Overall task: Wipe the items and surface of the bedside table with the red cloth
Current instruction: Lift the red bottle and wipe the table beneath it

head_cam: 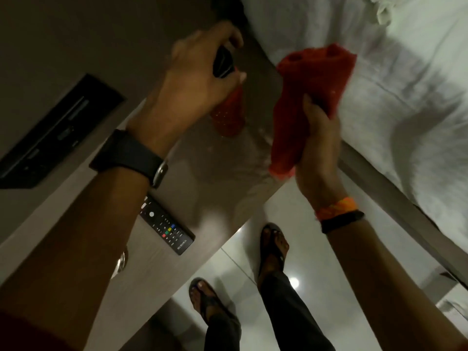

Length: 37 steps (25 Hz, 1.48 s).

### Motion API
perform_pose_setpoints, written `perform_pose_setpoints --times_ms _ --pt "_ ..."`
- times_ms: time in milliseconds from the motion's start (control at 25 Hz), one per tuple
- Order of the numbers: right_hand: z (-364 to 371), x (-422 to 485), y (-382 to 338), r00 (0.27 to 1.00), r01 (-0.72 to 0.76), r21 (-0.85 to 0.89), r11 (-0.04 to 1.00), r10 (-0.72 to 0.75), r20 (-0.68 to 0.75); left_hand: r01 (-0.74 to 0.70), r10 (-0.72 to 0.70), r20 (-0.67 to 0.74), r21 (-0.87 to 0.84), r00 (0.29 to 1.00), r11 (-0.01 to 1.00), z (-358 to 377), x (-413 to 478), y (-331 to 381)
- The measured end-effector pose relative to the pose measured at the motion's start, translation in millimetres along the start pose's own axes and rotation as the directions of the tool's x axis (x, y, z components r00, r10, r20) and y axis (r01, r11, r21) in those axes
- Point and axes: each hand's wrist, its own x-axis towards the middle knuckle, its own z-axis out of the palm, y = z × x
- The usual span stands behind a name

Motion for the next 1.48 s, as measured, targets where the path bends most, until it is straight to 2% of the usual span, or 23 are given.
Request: perform_pose_setpoints --times_ms 80,200,280,320,360,400,480,520,600,680,760,800,880,920,960,1040,1120,1160,1240,1320,1360,1400,1480 --pt "28.3 13.2 10.3 0.994 0.060 -0.041 0.997 -0.056 0.096 0.024 -0.027 -0.046 -0.054 0.999 0.998 -2.2 7.4 -9.1" --pt "66.1 29.4 36.8 0.963 0.204 -0.301 0.931 -0.135 0.235 0.115 -0.144 -0.076 -0.303 0.987 0.946 -6.6 2.8 -30.0" --pt "84.4 45.7 61.4 0.946 0.318 -0.557 0.767 -0.217 0.242 0.142 -0.193 -0.095 -0.392 0.977 0.909 -6.6 -4.4 -47.7" --pt "88.4 55.5 73.7 0.936 0.351 -0.695 0.628 -0.233 0.262 0.145 -0.210 -0.115 -0.414 0.971 0.899 -4.6 -8.7 -55.9" --pt "89.3 65.1 80.6 0.955 0.295 -0.782 0.550 -0.145 0.259 0.145 -0.225 -0.141 -0.432 0.964 0.890 -2.4 -13.3 -62.7" --pt "88.6 72.8 81.8 0.982 0.172 -0.814 0.555 -0.032 0.186 0.145 -0.244 -0.165 -0.458 0.956 0.877 -0.8 -16.6 -67.2" --pt "92.5 82.6 80.6 1.000 -0.018 -0.674 0.739 0.022 -0.002 0.160 -0.307 -0.204 -0.527 0.930 0.834 -0.1 -20.8 -73.3" --pt "100.6 80.4 78.1 0.997 -0.006 -0.573 0.819 -0.038 -0.064 0.169 -0.341 -0.216 -0.563 0.915 0.809 0.0 -21.6 -74.9" --pt "129.4 56.3 69.2 0.974 0.179 -0.464 0.867 -0.224 -0.042 0.182 -0.394 -0.221 -0.622 0.892 0.761 1.1 -21.7 -73.7" --pt "146.5 29.0 72.5 0.920 0.380 -0.473 0.795 -0.377 0.106 0.244 -0.464 -0.176 -0.662 0.868 0.709 9.6 -22.8 -68.9" --pt "132.0 28.3 81.3 0.855 0.501 -0.587 0.636 -0.466 0.225 0.346 -0.578 -0.125 -0.693 0.806 0.632 21.6 -27.8 -58.6" --pt "119.9 38.9 82.7 0.846 0.506 -0.629 0.591 -0.482 0.228 0.386 -0.630 -0.113 -0.703 0.768 0.597 24.9 -28.7 -52.4" --pt "103.5 60.8 82.6 0.869 0.445 -0.662 0.603 -0.471 0.155 0.452 -0.693 -0.094 -0.694 0.715 0.561 27.0 -29.7 -47.7" --pt "98.9 71.7 81.2 0.883 0.406 -0.665 0.626 -0.456 0.109 0.466 -0.680 -0.068 -0.677 0.730 0.569 25.6 -29.6 -46.9" --pt "95.9 84.6 79.5 0.894 0.372 -0.672 0.640 -0.441 0.076 0.454 -0.616 -0.033 -0.645 0.787 0.615 22.4 -30.4 -44.9" --pt "85.3 118.7 71.9 0.945 0.286 -0.750 0.596 -0.305 0.117 0.305 -0.361 -0.006 -0.519 0.933 0.798 14.5 -34.6 -40.0" --pt "73.3 142.2 64.8 0.985 0.171 -0.826 0.537 -0.064 0.163 0.158 -0.177 -0.036 -0.305 0.984 0.939 9.1 -33.5 -37.4" --pt "71.1 146.2 62.0 0.988 0.136 -0.803 0.581 -0.019 0.154 0.144 -0.161 -0.072 -0.207 0.984 0.968 7.7 -29.5 -39.4" --pt "82.9 132.7 54.5 0.993 0.112 -0.694 0.712 -0.063 0.096 0.225 -0.243 -0.127 -0.136 0.962 0.965 4.7 -18.5 -42.5" --pt "105.9 88.9 49.7 0.965 0.258 -0.533 0.806 -0.245 0.096 0.355 -0.377 -0.156 -0.152 0.913 0.922 5.7 -9.3 -42.9" --pt "112.1 64.2 53.3 0.923 0.378 -0.460 0.804 -0.365 0.120 0.395 -0.417 -0.186 -0.143 0.890 0.907 8.6 -6.8 -42.3" --pt "113.8 41.7 59.0 0.873 0.479 -0.456 0.750 -0.461 0.158 0.411 -0.433 -0.225 -0.140 0.873 0.901 12.1 -6.3 -42.0" --pt "104.0 17.7 72.9 0.836 0.525 -0.594 0.610 -0.500 0.226 0.401 -0.437 -0.293 -0.176 0.851 0.899 15.4 -10.2 -39.3"
